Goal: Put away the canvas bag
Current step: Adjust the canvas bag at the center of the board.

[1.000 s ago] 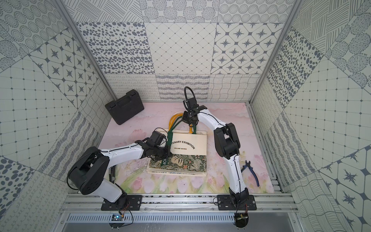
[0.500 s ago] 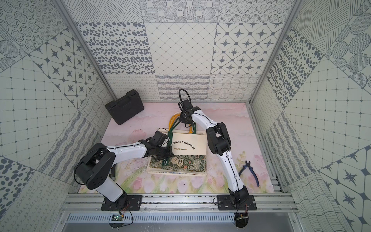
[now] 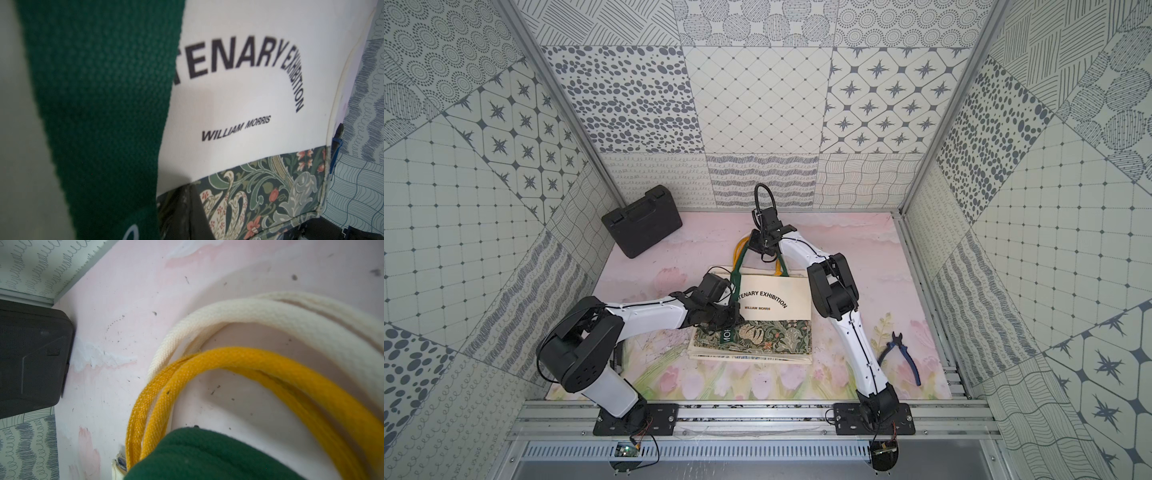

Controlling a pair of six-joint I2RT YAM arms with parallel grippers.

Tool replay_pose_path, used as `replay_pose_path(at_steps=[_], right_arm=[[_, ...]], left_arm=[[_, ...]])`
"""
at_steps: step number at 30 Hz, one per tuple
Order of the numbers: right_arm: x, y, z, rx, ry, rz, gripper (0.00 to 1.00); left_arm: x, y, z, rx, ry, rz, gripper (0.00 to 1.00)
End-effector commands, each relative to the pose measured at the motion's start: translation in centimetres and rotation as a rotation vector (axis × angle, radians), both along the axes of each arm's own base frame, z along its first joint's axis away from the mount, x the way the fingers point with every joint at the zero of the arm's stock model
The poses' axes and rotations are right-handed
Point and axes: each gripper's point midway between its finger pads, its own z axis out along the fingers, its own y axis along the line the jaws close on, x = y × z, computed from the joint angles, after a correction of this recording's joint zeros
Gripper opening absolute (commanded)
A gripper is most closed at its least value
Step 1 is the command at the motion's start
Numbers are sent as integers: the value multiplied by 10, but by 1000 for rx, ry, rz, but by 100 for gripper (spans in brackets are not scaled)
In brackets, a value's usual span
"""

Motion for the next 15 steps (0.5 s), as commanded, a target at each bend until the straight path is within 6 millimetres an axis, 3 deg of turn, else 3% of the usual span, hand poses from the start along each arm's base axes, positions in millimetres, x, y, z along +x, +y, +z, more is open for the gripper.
replay_pose_path(at_steps=[1, 7, 15], right_arm=[[21, 19, 25, 90, -97, 12, 4], [-4, 10, 19, 68, -38, 49, 4], [-76, -36, 70, 82, -100, 47, 4]], left_arm=[[-23, 21, -21, 109, 74, -6, 0], [-21, 22, -14, 103, 58, -1, 0], [-12, 16, 21, 66, -13, 0, 0]])
